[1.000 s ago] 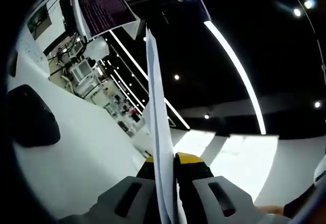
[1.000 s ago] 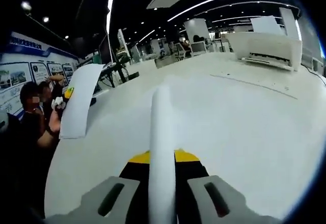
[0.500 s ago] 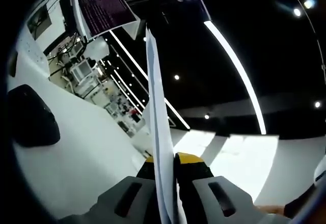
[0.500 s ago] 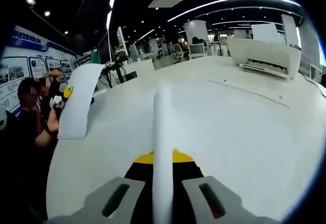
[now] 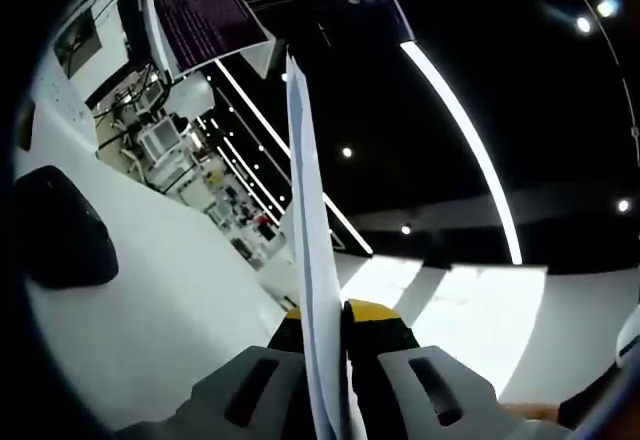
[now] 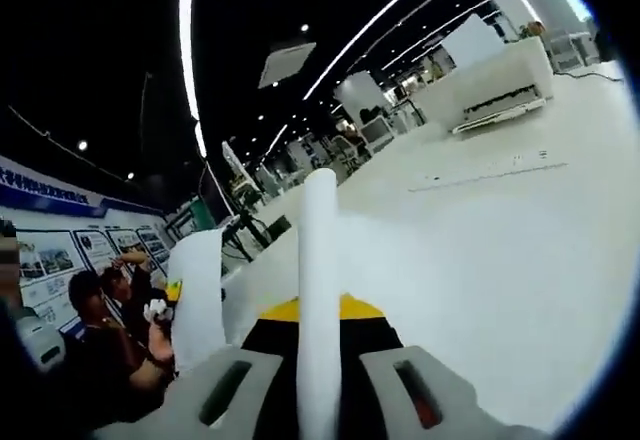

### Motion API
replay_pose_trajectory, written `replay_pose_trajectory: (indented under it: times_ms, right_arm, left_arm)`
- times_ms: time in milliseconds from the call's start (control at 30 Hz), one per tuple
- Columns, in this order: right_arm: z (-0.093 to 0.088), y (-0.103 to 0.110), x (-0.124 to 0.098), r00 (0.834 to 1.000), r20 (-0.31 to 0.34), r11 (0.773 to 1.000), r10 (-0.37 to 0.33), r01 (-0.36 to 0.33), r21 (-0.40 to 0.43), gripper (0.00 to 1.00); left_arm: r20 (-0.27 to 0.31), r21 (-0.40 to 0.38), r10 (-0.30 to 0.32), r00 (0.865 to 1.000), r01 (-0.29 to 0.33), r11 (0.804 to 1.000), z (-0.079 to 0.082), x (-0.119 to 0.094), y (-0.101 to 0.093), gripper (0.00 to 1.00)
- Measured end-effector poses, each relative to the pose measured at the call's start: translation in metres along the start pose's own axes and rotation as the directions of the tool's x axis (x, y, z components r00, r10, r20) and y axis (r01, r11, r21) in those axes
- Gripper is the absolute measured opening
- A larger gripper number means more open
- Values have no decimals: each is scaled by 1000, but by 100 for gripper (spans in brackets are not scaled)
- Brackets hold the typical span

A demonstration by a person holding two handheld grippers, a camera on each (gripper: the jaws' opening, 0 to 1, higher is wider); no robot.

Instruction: Organize the stack of printing papers by aligning and flattening the scattered papers on the table

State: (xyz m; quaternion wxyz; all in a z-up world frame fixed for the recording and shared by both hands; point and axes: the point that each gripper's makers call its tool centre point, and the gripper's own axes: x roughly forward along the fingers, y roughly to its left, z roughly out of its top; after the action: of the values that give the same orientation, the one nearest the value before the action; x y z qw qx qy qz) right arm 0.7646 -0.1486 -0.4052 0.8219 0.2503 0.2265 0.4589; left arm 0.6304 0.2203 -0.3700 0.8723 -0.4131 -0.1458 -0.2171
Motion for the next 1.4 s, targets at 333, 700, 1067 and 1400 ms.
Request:
replay_pose_trajectory:
  times_ms: [333, 700, 1067, 1400]
  right_arm:
    - [18, -1, -5, 993, 114, 988, -5, -13, 156, 6]
    - [44, -33, -27, 960, 265, 935, -92, -8, 354, 12]
    - [33, -40, -49, 920, 340, 878, -196, 10, 479, 12]
    - [43, -65, -64, 906, 353, 859, -232, 21, 512, 21]
  left_arm:
    - [0, -1, 0, 1000, 0, 1000, 0, 0, 0, 7]
    - [0, -4, 0, 1000, 0, 1000, 0, 0, 0, 7]
    - [-1, -5, 2, 1000, -2, 1000, 0, 0, 0, 7]
    - [-4, -2, 4, 1000, -4, 1000, 0, 1, 2, 7]
